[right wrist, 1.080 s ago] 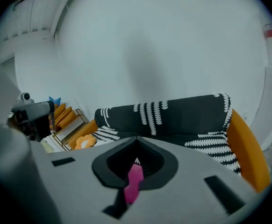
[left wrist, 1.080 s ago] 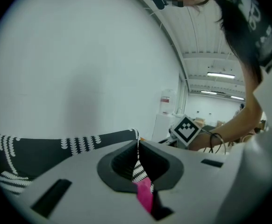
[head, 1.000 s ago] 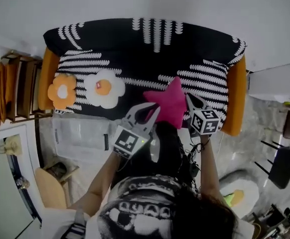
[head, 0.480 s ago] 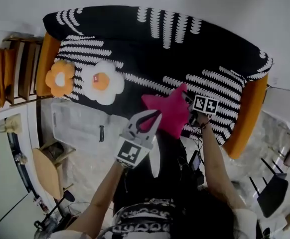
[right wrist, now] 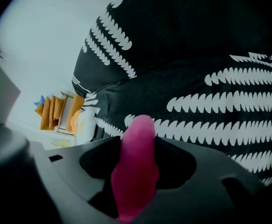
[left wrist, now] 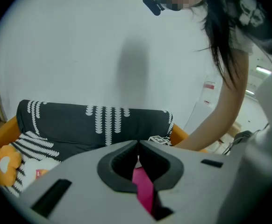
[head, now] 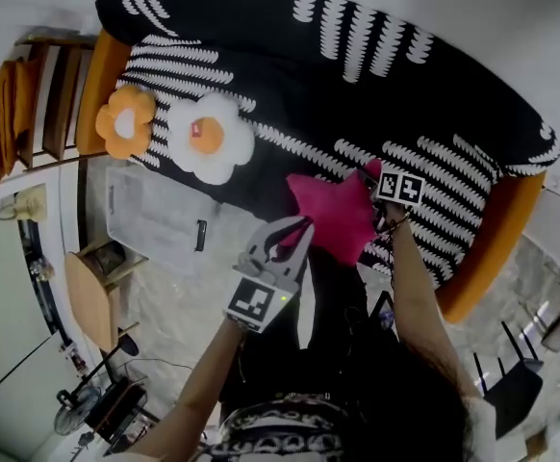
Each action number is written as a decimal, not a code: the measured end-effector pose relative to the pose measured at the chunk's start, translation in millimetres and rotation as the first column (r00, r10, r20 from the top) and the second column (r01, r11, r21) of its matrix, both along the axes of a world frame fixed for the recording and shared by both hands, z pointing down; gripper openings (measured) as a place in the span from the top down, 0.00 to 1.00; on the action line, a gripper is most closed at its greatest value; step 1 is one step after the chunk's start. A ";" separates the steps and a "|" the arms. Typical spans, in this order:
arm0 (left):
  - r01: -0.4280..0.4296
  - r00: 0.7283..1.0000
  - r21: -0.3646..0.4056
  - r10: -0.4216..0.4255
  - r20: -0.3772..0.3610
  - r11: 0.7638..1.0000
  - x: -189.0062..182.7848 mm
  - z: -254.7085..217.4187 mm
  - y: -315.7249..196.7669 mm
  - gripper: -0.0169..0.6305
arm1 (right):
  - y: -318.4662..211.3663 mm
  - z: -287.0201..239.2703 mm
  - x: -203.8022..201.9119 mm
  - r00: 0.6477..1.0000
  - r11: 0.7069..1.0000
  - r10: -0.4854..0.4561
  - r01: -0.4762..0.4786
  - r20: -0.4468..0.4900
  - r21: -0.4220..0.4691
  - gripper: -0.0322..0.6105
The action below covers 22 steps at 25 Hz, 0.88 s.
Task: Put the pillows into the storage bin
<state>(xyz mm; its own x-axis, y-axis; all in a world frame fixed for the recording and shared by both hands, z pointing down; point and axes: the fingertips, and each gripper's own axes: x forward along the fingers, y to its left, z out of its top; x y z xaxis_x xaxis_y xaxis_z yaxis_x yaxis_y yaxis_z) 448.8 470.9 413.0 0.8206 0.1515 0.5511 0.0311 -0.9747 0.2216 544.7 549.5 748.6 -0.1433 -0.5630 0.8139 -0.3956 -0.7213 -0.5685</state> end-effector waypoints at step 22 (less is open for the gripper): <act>0.339 0.939 0.100 -0.331 -0.090 0.935 -145.2 -49.5 -83.3 0.96 | -107.1 -213.9 -166.3 0.844 0.821 -0.422 0.511 -0.332 0.256 0.79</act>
<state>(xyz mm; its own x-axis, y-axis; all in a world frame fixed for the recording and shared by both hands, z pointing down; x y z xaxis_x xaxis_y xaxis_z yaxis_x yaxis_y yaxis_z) 303.6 387.6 363.5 0.8503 -0.1987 0.4873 -0.2900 -0.9496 0.1188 378.4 442.4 534.7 -0.2742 -0.7155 0.6426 -0.7960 -0.2060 -0.5691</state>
